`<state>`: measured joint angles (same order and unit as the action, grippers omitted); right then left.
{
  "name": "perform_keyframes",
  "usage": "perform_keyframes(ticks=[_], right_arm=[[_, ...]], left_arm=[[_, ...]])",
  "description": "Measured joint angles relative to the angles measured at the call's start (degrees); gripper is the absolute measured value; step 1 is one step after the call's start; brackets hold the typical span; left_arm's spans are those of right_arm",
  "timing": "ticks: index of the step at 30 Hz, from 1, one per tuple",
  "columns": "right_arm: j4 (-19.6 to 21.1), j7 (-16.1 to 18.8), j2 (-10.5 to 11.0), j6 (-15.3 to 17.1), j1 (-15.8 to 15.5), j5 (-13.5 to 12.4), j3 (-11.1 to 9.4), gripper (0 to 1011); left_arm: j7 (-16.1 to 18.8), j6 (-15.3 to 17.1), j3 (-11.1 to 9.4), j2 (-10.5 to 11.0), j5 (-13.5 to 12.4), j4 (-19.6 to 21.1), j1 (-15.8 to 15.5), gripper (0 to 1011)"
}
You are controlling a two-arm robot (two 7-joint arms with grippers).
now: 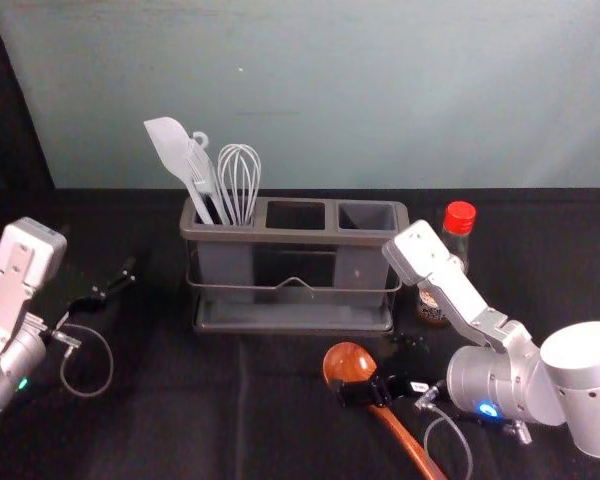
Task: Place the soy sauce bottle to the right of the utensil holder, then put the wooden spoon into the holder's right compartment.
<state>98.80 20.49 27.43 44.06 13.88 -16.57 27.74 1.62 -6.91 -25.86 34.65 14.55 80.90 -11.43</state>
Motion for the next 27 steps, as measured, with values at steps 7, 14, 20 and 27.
perform_keyframes(ticks=[7, 14, 20, 27], right_arm=[[-2.6, 0.8, -1.5, 0.3, 1.2, 1.1, 0.4, 1003], [-4.4, 1.6, -2.6, 0.4, 2.1, 2.2, 1.0, 1002], [-5.2, 2.0, -3.2, 0.4, 2.5, 3.4, 1.1, 1003], [-6.0, 2.5, -3.8, 0.3, 2.8, 4.5, 1.2, 1003]], left_arm=[[0.0, 0.0, 0.0, 0.0, 0.0, 0.0, 0.0, 1011], [0.0, 0.0, 0.0, 0.0, 0.0, 0.0, 0.0, 1012], [0.0, 0.0, 0.0, 0.0, 0.0, 0.0, 0.0, 1012], [0.0, 0.0, 0.0, 0.0, 0.0, 0.0, 0.0, 1011]])
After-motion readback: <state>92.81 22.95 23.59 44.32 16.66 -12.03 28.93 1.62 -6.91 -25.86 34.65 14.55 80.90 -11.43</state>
